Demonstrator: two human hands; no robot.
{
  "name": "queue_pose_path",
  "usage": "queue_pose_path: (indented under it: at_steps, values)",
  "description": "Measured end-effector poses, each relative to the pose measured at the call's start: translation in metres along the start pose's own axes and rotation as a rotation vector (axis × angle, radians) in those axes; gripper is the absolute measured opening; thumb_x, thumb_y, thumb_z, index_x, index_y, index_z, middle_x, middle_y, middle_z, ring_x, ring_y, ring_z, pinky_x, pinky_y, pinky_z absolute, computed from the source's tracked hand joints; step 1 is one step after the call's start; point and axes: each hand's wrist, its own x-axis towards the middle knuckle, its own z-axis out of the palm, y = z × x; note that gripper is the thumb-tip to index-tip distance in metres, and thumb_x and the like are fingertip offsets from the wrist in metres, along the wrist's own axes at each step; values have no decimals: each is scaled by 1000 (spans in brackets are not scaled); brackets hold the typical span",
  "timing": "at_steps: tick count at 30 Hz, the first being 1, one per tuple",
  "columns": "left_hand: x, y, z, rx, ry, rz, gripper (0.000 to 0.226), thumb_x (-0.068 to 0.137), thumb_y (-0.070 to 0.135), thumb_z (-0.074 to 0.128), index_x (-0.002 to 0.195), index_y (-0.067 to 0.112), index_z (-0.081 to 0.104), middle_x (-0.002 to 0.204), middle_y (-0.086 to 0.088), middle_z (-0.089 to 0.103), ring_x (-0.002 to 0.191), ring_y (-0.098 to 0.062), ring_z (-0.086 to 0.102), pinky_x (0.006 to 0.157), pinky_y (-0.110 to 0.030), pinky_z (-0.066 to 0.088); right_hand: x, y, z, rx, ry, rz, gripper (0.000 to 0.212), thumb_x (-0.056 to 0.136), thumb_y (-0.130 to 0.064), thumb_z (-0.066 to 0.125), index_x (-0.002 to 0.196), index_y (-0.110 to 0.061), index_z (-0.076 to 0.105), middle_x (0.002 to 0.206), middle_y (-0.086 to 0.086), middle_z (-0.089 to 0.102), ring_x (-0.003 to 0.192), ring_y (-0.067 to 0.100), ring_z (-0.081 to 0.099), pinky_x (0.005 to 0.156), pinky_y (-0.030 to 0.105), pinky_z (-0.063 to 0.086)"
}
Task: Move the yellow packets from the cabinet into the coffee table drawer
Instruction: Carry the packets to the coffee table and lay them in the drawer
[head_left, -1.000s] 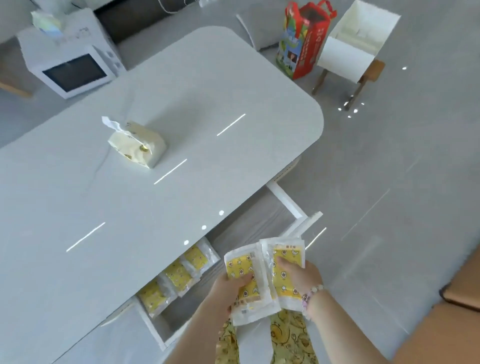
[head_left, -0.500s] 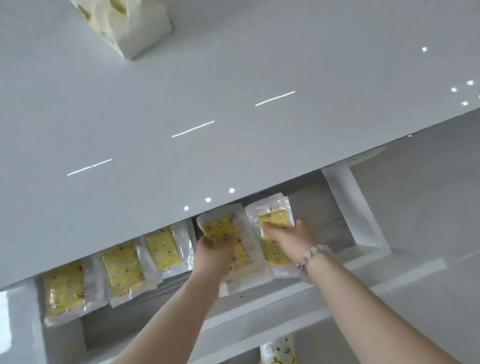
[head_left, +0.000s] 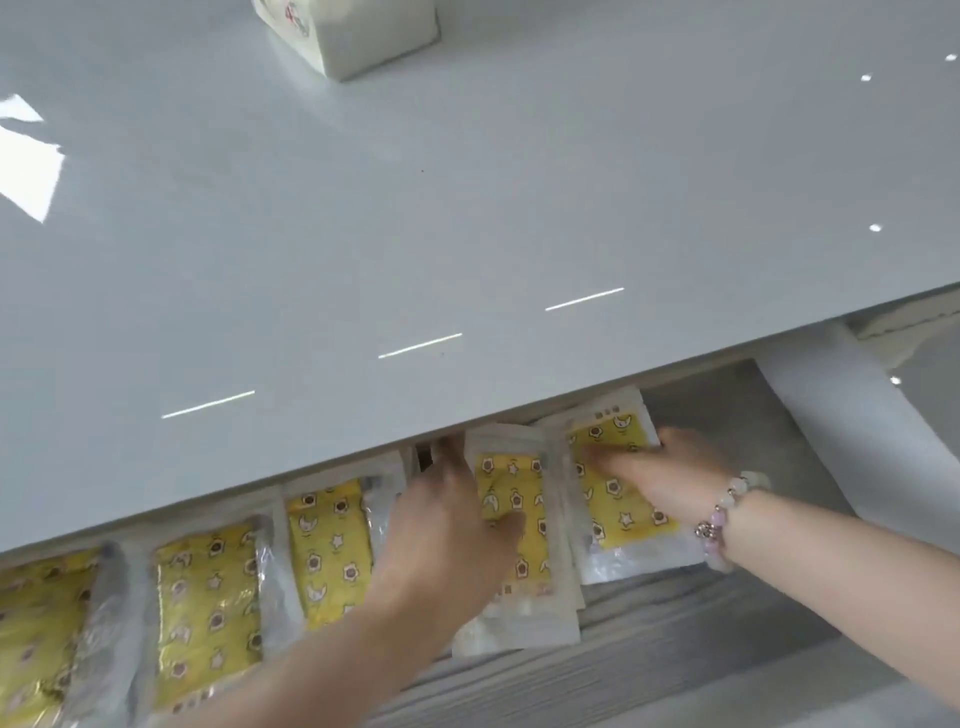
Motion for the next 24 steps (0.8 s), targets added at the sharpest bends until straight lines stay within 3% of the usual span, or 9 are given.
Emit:
queue_pose_path:
  at_steps: [5,9,13,15,17,18,20,22,24]
  values:
    - [13,-4,-8,199,106,186,65,87,39,60,130,26,14,71,8,49,55,0,46,40,-11,33,10,0,-9,-230,129,-117,34,75,-51,68,78,-17,72,72,-1,71,61,11,63,50,20,44]
    - [23,-9,-3,186,167,240,74,85,43,64,133,29,10,74,9,50,61,1,44,44,-8,33,12,-10,-15,-540,209,-303,28,80,-46,67,85,-19,68,81,-2,70,77,16,66,67,24,51]
    - [26,-19,1,194,248,270,85,83,41,68,139,31,5,70,6,52,61,0,47,45,-9,34,15,-16,-6,-741,313,-358,39,75,-57,64,84,-20,56,85,-1,65,75,21,61,60,25,45]
    - [21,-19,2,208,262,298,79,84,39,68,137,31,11,66,6,51,56,-2,48,40,-10,35,10,-14,-8,-1036,415,-403,51,76,-70,52,86,-20,50,95,-1,63,82,23,60,63,26,42]
    - [17,-17,3,245,255,319,64,85,38,66,131,31,23,68,6,50,56,-3,48,42,-12,38,-3,-11,-8,-1279,536,-506,71,73,-78,44,110,-18,45,113,0,56,101,24,58,64,29,41]
    - [17,-17,4,292,251,324,56,87,39,64,129,29,29,72,6,49,60,-5,48,48,-16,41,-12,-10,-3,-1319,534,-586,85,69,-83,43,124,-18,39,123,0,51,111,22,54,68,30,44]
    - [18,-15,5,428,258,329,44,90,41,58,126,23,39,82,4,45,75,-15,53,61,-24,41,-32,-8,16,-1366,349,-779,108,60,-89,44,139,-18,25,138,0,38,125,19,42,88,34,47]
    - [18,-16,10,595,287,356,33,94,35,52,121,17,44,90,-3,50,94,-24,59,63,-27,38,-40,-3,38,-1419,153,-884,119,60,-88,48,146,-13,14,148,4,22,134,22,28,109,38,32]
    - [13,-16,13,753,290,411,22,97,24,46,116,14,45,98,-6,56,100,-25,61,58,-26,34,-34,1,53,-1441,83,-895,119,64,-81,55,148,-9,12,152,10,19,137,27,25,115,39,21]
